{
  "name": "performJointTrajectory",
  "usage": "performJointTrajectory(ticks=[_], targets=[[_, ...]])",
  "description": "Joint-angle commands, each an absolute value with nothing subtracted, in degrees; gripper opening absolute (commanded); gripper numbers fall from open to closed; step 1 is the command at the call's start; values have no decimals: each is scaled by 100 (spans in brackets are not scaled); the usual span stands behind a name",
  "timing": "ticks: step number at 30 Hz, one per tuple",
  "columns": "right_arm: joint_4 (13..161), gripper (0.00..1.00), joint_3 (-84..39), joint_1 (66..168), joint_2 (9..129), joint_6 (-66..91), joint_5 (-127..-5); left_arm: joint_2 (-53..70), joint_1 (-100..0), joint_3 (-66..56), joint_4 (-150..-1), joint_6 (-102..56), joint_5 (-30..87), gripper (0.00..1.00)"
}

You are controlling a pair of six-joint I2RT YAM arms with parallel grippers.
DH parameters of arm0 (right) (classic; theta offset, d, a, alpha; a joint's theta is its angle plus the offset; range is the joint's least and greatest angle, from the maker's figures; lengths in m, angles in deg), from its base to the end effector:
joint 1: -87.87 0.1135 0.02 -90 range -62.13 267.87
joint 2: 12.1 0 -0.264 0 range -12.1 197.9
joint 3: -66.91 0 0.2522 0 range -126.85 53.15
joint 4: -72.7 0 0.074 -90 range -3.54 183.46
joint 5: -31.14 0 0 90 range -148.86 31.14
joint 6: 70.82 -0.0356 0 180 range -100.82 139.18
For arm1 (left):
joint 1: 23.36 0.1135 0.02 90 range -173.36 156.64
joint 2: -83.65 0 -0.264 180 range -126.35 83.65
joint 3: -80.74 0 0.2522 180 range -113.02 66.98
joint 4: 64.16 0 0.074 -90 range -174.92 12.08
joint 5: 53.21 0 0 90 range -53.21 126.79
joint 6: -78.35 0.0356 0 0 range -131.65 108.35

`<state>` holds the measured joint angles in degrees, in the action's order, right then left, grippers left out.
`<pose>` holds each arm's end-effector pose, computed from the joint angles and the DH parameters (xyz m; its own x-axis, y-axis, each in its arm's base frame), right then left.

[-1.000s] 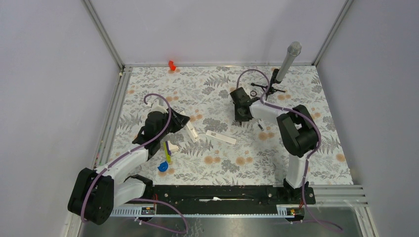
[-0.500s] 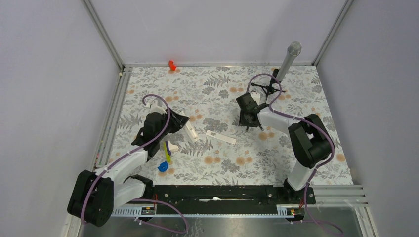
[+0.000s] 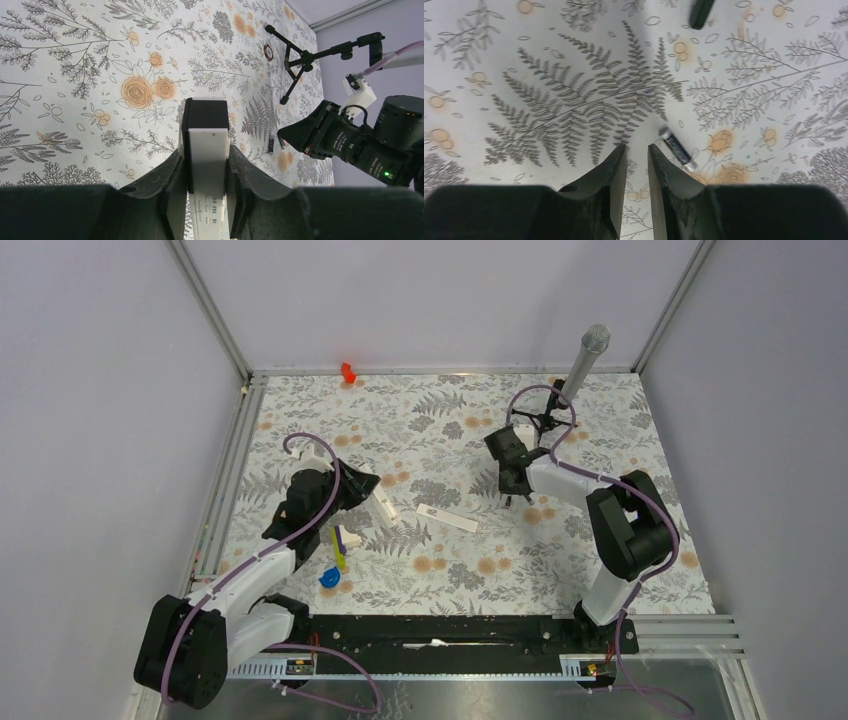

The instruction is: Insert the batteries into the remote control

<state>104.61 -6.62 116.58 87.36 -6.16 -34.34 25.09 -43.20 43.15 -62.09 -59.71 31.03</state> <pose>0.3113 0.1537 0.1736 -0.7752 0.0194 -0.6314 0.0979 0.9911 -0.0897 0.2070 -0.0785 0.2130 -0.5213 -0.5987 -0.6081 0.0587 0.6857 -0.7255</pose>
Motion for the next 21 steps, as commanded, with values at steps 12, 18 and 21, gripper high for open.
performJointTrajectory(ticks=[12, 18, 21], targets=[[10814, 22, -247, 11547, 8635, -551, -4081, 2657, -4228, 4387, -5964, -5876, 3044, 0], [10704, 21, -488, 11547, 8919, -695, -4658, 2700, -4208, 4385, -6009, -5863, 3056, 0], [10659, 20, -557, 11549, 8975, -812, -4935, 2756, -4199, 4388, -6068, -5837, 3082, 0]])
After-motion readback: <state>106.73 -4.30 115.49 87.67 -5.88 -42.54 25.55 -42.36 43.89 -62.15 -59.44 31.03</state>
